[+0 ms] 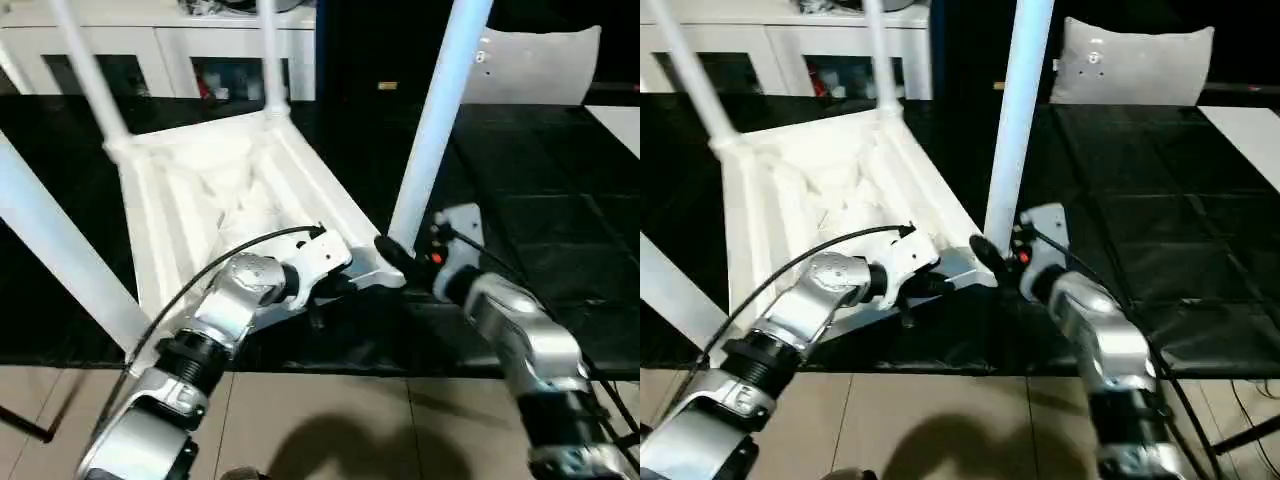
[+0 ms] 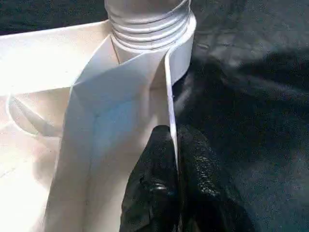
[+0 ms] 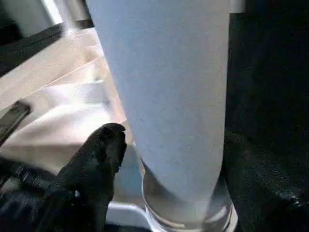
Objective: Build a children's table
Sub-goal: Rotate leg to tighten
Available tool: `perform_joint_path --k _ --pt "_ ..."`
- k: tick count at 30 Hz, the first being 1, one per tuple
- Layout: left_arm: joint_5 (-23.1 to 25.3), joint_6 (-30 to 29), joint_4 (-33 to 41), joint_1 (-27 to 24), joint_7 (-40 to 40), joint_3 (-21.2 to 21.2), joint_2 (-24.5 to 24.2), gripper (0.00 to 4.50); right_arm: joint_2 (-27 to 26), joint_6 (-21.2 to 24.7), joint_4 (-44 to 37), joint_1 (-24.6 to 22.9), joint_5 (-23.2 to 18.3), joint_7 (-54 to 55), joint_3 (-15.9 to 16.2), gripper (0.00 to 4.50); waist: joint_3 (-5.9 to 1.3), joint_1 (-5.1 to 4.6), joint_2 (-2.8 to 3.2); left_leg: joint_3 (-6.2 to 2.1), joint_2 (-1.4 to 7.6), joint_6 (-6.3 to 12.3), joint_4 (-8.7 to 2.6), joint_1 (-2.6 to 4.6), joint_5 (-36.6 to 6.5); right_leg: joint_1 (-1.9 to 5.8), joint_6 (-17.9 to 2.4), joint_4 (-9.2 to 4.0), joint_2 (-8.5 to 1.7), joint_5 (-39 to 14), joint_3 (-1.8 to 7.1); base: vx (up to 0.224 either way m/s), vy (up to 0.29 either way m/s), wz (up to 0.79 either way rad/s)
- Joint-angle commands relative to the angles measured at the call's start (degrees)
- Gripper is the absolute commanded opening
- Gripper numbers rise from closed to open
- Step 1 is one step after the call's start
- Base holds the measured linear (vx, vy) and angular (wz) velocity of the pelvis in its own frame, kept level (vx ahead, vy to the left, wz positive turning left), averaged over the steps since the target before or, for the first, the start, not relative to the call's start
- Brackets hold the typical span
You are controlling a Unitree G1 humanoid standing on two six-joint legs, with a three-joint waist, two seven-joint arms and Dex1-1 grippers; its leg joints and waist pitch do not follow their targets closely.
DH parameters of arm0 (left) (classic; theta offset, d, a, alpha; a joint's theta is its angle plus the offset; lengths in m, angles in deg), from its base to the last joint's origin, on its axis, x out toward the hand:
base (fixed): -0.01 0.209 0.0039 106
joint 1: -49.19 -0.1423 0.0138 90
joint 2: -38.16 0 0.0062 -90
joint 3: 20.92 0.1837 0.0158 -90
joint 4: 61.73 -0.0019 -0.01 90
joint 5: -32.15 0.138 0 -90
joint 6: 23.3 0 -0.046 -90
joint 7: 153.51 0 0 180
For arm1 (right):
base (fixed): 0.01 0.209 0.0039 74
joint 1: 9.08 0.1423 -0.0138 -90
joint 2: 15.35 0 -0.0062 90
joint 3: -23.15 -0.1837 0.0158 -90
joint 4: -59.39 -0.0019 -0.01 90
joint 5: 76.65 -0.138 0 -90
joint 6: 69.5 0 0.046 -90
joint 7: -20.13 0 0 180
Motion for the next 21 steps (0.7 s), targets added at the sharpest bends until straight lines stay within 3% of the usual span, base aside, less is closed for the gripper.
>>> perform_joint_path --k 1,3,4,6,9,14,17,21 --pt "0.6 3.6 -1.9 -0.4 1.9 1.4 -1.1 0.0 1.7 0.3 -1.9 -1.4 -1.7 -5.5 1.2 3.61 -3.32 0.36 -0.22 1.04 -0.43 0.59 -3.15 1.53 -11.8 1.69 -12.2 -4.3 -0.24 6.7 -0.29 0.0 0.0 0.0" --pt "0.5 5.9 -2.8 -0.5 3.6 1.6 -1.8 0.0 4.1 -0.2 -2.8 -2.3 -2.0 -8.7 0.6 3.74 -3.32 0.55 0.26 0.96 -0.47 0.45 -3.22 1.43 -12.0 1.72 -12.3 -4.26 -0.3 6.3 -0.35 0.0 0.0 0.0" --pt "0.5 7.9 -3.1 -0.7 4.7 2.0 -2.2 0.0 5.5 -0.4 -3.2 -2.7 -2.4 -10.4 0.3 3.9 -3.27 0.59 -0.13 0.98 -0.46 0.62 -3.19 1.39 -12.5 1.79 -12.3 -4.46 -0.3 5.9 -0.32 0.0 0.0 0.0" --pt "0.3 10.4 -3.7 -0.7 6.3 2.7 -3.2 0.0 8.6 -1.3 -3.4 -3.1 -2.6 -13.8 0.1 3.97 -3.34 0.88 -0.02 0.99 -0.42 0.9 -3.13 1.37 -12.5 1.83 -12.4 -4.42 -0.36 6.0 -0.32 0.0 0.0 0.0" --pt "-1.5 13.3 -4.1 -0.8 11.6 3.4 -4.5 0.0 14.2 -3.4 -4.0 -3.6 -1.8 -20.5 2.3 4.25 -3.46 1.29 -0.03 1.11 -0.46 1.51 -2.86 1.29 -10.9 1.87 -12.9 -4.17 -0.34 7.7 -0.33 0.0 0.0 0.0" --pt "-3.2 16.7 -3.2 -0.9 20.2 4.7 -6.8 0.0 17.8 -4.0 -3.5 -3.3 -2.7 -29.2 4.5 4.25 -3.71 1.64 0.14 1.22 -0.3 3.47 -2.54 1.22 -8.5 1.76 -14.7 -3.62 -0.3 11.2 -0.62 0.0 0.0 0.0" --pt "-3.3 18.3 -2.7 -0.7 24.1 6.1 -8.3 0.0 18.6 -4.3 -2.4 -2.3 -2.9 -32.9 6.0 3.88 -3.75 2.03 -0.24 1.32 -0.13 4.54 -2.49 1.31 -8.2 1.71 -15.4 -3.53 -0.4 10.8 -0.68 0.0 0.0 0.0" --pt "-3.4 19.9 -2.2 -0.7 27.1 7.6 -9.6 0.0 18.7 -4.2 -1.1 -1.2 -3.4 -35.2 7.4 3.53 -3.85 2.66 -0.2 1.48 -0.01 5.22 -2.35 1.4 -7.2 1.54 -16.2 -3.29 -0.5 11.2 -0.68 0.0 0.0 0.0"
